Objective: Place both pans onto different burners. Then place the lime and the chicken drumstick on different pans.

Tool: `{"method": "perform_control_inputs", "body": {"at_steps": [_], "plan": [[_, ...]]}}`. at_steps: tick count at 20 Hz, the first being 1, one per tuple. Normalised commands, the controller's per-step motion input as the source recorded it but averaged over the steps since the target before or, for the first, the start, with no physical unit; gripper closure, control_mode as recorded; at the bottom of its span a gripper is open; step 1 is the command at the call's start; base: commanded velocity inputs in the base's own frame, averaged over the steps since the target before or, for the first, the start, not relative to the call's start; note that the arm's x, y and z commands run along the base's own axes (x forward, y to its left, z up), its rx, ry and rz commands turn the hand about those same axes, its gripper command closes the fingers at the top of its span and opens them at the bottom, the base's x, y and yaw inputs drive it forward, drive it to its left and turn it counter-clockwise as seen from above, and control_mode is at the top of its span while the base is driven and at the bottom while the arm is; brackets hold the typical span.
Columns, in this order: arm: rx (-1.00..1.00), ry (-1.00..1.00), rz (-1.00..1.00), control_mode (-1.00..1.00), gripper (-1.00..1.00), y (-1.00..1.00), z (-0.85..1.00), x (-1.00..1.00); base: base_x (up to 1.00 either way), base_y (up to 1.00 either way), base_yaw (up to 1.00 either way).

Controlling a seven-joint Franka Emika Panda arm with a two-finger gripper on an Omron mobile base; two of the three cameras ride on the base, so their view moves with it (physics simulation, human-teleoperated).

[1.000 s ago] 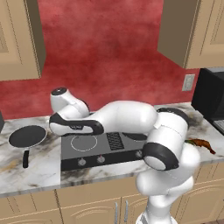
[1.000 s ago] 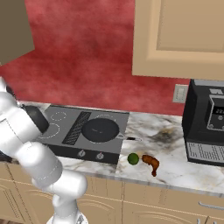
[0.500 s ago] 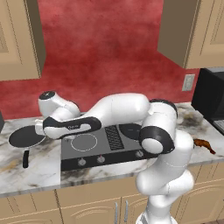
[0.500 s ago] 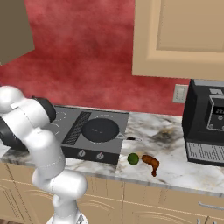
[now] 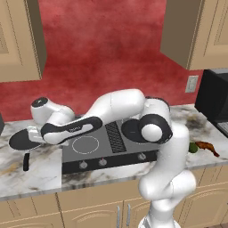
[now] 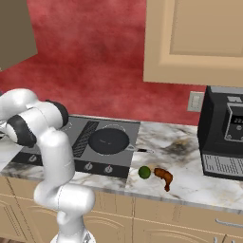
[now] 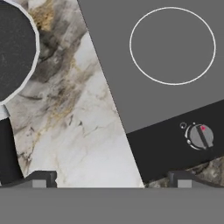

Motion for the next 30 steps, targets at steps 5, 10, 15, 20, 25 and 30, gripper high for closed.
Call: {"method": "perform_control_inputs", "body": {"at_steps": [5, 10, 15, 20, 25, 30], "plan": [[0.00, 0.00, 0.03, -1.00, -1.00, 0.37, -0.15, 0.05, 0.00, 0.00, 0.00], [0.00, 0.00, 0.02, -1.00, -1.00, 0.32, -0.03, 0.11, 0.00, 0.00, 0.00], [0.00, 0.00, 0.02, -1.00, -1.00, 0.25, -0.03, 0.16, 0.00, 0.00, 0.00], [0.00, 0.00, 0.02, -1.00, -1.00, 0.26, -0.13, 0.16, 0.00, 0.00, 0.00], [0.02, 0.00, 0.04, -1.00, -1.00, 0.18, -0.10, 0.04, 0.00, 0.00, 0.00], [0.02, 0.01, 0.04, -1.00, -1.00, 0.17, -0.07, 0.00, 0.00, 0.00, 0.00]]}}
